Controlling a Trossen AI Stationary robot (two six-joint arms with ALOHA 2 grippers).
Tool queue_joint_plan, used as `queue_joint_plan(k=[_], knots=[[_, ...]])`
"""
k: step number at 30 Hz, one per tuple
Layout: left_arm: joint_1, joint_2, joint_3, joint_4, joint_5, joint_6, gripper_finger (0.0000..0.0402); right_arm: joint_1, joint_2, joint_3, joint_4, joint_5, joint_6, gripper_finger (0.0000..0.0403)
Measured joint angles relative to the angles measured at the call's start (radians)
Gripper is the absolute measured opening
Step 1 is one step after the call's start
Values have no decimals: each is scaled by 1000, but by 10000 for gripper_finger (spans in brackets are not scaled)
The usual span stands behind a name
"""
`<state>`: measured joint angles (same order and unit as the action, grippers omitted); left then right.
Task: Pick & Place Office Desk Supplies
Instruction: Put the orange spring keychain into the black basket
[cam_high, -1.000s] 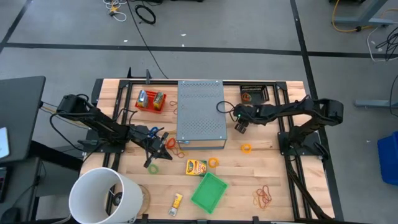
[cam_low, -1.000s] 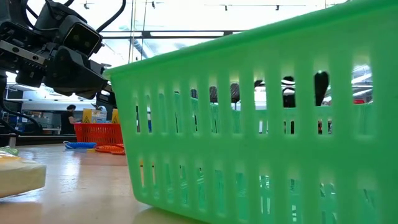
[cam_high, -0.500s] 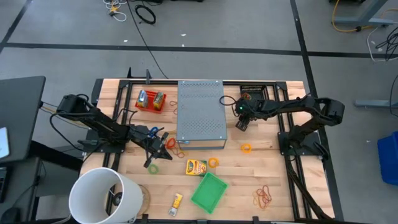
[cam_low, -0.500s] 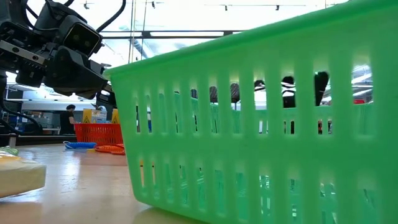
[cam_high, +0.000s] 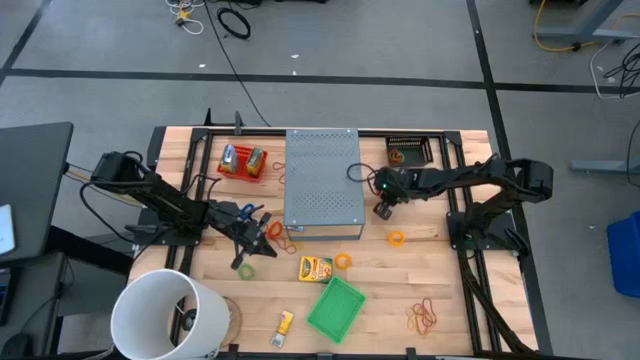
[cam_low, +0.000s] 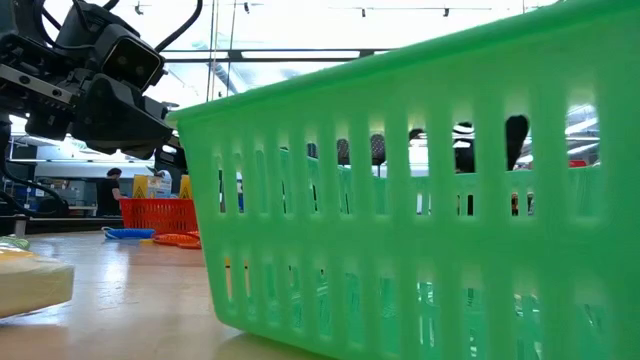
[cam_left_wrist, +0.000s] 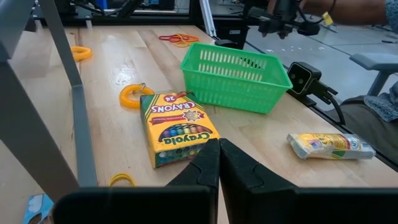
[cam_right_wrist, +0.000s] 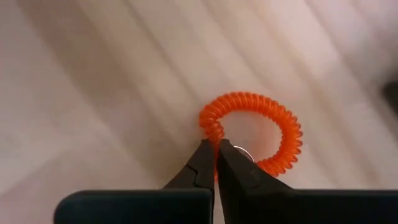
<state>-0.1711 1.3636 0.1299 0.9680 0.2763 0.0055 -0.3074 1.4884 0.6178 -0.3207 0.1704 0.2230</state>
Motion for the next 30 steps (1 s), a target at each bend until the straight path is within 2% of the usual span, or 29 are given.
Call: queue_joint_plan(k=[5, 7, 11, 15, 19, 21, 30], knots=[[0, 0, 0, 0, 16, 1, 8, 90, -13, -2, 19, 44, 90, 1], [0, 0, 0, 0, 16, 2, 8, 120, -30, -3, 22, 93, 113, 0], [0, 0, 0, 0, 15, 2, 8, 153, -74, -3, 27, 209, 144, 1], [0, 0, 0, 0, 15, 2, 8, 158, -124, -3, 27, 370, 172, 1], [0, 0, 0, 0, 14, 2, 8, 126, -165, -3, 20, 539, 191, 1], [0, 0, 0, 0, 13, 2, 8, 97, -175, -3, 21, 587, 189, 1], [0, 0, 0, 0, 13, 4, 8, -110, -173, -3, 29, 610, 135, 1]])
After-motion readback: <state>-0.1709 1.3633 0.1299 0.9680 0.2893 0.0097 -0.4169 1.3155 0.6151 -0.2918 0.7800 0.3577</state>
